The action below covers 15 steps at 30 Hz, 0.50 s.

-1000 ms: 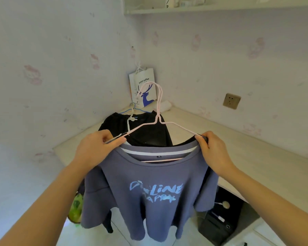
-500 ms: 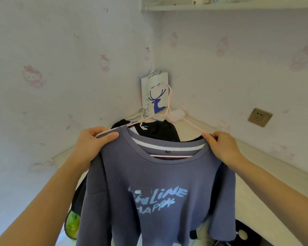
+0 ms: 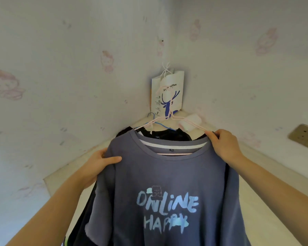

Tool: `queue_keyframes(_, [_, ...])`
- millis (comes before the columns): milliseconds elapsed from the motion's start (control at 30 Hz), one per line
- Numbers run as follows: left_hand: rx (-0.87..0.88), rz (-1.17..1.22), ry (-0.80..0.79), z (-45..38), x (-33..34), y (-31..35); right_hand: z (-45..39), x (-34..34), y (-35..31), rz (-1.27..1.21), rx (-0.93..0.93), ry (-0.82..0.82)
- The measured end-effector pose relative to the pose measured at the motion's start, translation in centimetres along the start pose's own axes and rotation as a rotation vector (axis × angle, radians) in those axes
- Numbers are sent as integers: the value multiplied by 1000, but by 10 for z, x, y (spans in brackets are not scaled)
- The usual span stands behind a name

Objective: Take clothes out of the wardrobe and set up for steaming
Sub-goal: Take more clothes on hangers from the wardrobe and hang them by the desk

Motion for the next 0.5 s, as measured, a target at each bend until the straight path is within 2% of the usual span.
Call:
queue_keyframes(100, [-124,-64,46,-15,-13,-39,-20,13,9,-4,19,-8])
queue_keyframes(167, [-130,-153,73,-21,-19,-50,-30,19,16,-14,33,-9])
queue_keyframes(367, [108,-314,243,-19,-23,-20,-50,28,23,-27,1,-74])
queue_keyframes(500, [192,-363,341,-16,-31,3,-62,22,11,-54,-30,-128])
Point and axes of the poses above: each hand's wrist, its own z-axis away from the middle knuckle, its own x-axis out of the palm, y = z × x, the point moved 10 cm from there along -z, towards the middle knuckle, and after that the axes turned 12 degrees about -y, right-handed, at the moved point
